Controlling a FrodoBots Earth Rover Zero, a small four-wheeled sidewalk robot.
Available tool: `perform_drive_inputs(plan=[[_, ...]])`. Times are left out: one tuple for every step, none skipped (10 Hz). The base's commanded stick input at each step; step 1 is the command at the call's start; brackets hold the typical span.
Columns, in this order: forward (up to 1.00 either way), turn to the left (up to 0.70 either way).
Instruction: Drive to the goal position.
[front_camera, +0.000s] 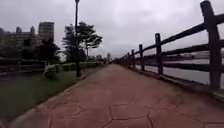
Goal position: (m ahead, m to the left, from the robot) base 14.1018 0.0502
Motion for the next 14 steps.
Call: perform_drive_inputs(plan=[[1.0,0.0],[1.0,0.0],[1.0,0.0],[1.0,0.0],[1.0,0.0],[1.0,0.0],[1.0,0.0],[1.0,0.0],[1.0,0.0],[1.0,0.0],[1.0,0.0],[1.0,0.0],[1.0,0.0],[1.0,0.0]])
